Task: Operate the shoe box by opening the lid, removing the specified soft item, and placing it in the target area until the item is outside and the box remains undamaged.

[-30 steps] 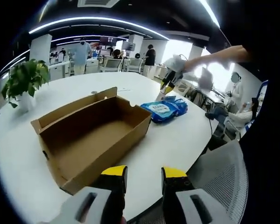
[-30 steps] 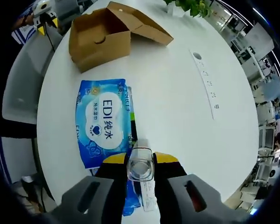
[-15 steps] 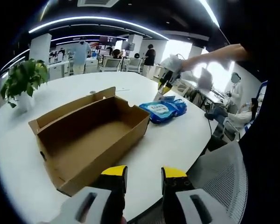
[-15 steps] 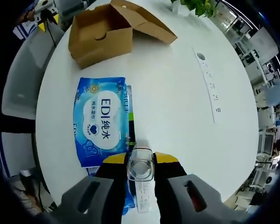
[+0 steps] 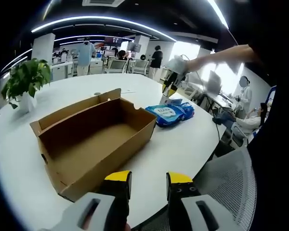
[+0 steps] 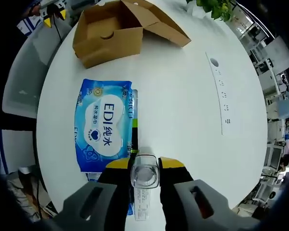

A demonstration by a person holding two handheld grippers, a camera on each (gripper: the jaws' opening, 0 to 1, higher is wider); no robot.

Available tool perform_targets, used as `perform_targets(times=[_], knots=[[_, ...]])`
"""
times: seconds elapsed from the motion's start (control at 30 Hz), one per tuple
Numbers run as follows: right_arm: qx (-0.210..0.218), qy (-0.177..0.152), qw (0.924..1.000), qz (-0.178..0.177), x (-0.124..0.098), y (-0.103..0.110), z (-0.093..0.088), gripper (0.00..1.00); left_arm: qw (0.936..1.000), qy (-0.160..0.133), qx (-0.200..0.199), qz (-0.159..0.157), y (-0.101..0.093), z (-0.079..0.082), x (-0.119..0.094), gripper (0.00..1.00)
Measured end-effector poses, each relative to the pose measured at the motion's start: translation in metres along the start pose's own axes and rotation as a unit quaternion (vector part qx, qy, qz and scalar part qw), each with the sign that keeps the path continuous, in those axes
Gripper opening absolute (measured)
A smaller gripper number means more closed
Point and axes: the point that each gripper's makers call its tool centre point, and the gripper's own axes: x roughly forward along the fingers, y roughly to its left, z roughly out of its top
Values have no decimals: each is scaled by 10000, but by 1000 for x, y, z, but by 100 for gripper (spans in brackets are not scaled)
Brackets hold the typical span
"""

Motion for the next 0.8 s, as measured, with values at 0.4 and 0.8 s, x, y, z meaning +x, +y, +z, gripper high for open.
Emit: perform_targets(times=[0.4,0.8], knots=[[75,-38,10000,-34,2,-6,-1,19,9999,-20,-100,56,5,-1,0,29],[137,-72,9998,-89,2,-12,-3,22,9999,-7,-129,66,4,-3,0,29]])
